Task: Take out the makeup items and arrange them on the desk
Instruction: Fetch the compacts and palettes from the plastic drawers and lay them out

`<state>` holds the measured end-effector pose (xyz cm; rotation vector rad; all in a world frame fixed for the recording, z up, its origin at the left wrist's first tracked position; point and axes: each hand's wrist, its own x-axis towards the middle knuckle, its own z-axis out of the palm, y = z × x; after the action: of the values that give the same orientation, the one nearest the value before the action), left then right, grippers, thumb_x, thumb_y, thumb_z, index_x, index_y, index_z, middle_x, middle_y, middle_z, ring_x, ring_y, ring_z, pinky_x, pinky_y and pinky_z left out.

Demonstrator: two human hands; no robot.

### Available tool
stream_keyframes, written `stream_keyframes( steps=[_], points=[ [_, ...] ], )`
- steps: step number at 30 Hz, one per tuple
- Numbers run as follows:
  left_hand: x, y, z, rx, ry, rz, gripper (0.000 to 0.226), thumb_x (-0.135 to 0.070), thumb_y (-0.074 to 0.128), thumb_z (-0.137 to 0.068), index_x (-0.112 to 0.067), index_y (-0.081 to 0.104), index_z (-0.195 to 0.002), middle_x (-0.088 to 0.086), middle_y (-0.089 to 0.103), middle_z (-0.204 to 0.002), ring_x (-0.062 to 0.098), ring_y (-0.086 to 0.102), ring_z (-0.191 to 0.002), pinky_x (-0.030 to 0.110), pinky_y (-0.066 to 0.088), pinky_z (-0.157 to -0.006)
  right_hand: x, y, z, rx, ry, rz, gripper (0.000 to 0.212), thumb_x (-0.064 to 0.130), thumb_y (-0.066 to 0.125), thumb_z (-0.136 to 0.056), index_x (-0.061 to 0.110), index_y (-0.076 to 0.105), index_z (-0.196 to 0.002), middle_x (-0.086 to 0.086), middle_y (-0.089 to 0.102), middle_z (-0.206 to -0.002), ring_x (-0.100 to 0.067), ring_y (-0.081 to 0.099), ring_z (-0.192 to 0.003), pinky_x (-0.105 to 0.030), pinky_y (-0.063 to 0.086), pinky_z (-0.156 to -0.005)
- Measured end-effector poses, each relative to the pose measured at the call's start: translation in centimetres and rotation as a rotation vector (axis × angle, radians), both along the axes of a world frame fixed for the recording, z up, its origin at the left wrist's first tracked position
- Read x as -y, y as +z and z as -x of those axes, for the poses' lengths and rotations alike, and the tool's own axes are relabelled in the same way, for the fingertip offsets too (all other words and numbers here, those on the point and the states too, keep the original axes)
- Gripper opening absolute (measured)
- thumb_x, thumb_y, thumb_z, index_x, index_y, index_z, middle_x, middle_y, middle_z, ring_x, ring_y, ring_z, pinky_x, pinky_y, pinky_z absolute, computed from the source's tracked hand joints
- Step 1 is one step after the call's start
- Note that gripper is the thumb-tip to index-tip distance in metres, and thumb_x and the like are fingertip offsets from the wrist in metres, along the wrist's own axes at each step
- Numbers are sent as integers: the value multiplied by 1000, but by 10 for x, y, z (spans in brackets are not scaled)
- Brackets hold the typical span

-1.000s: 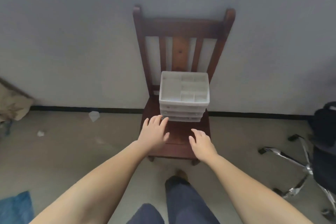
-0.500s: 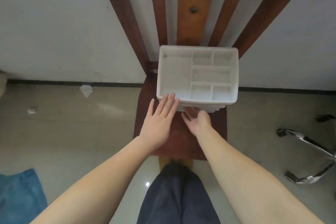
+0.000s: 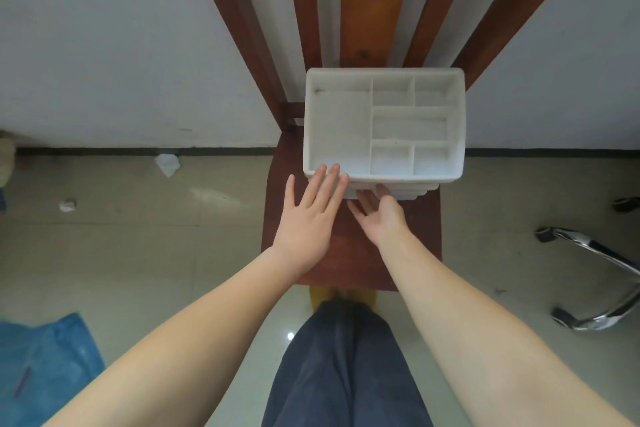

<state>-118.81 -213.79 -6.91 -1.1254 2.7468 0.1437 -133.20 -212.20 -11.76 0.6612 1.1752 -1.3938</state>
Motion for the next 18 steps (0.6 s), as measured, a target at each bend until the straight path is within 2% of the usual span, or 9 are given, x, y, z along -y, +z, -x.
stream_keyframes(
  steps=[4,8,10,12,15,17,18],
  points=[
    [0,0,1,26,18,-4,85,-4,56,-74,-10,17,-149,9,21,-156,27,18,-144,60,21,-109,0,-1,6,29,-4,26,8,10,51,-93,7,54,-100,-12,58,-110,-24,54,-115,-47,45,-92],
    [-1,6,2,82,21,-74,79,-6,37,-88,-14,-13,-148,6,-10,-158,25,-11,-145,57,-1,-113,-5,-4,5,33,8,29,14,-1,42,-90,4,54,-97,-15,54,-120,-25,55,-114,-51,44,-92],
    [-1,10,3,113,22,-78,77,-7,33,-90,-14,-20,-146,6,-17,-157,24,-17,-144,57,-5,-113,-13,-6,0,23,28,-9,27,-9,30,-87,3,53,-95,-17,53,-124,-26,54,-113,-52,42,-92],
    [-1,12,4,127,20,-80,77,-7,31,-91,-14,-24,-144,6,-20,-156,25,-20,-143,57,-5,-113,-27,-8,-4,33,34,-37,41,-15,21,-81,3,51,-104,-18,51,-128,-27,53,-114,-52,41,-95],
    [-1,13,4,133,15,-87,79,-7,31,-90,-14,-28,-141,6,-23,-156,25,-22,-143,57,-6,-113,-50,-10,-15,51,67,-99,51,-16,18,-80,1,45,-120,-20,48,-126,-29,52,-117,-52,40,-97],
    [-1,13,4,117,24,-93,81,-5,32,-89,-15,-30,-141,7,-24,-155,25,-23,-142,57,-7,-112,-69,-9,-23,59,107,-119,66,-17,16,-80,5,31,-140,-21,46,-126,-29,51,-115,-51,38,-100],
    [-1,13,4,109,29,-94,82,-5,33,-89,-15,-30,-140,7,-25,-155,25,-24,-142,57,-8,-112,-78,-10,-27,65,124,-123,69,-17,17,-80,8,27,-144,-20,48,-125,-28,51,-114,-51,38,-99]
  ],
)
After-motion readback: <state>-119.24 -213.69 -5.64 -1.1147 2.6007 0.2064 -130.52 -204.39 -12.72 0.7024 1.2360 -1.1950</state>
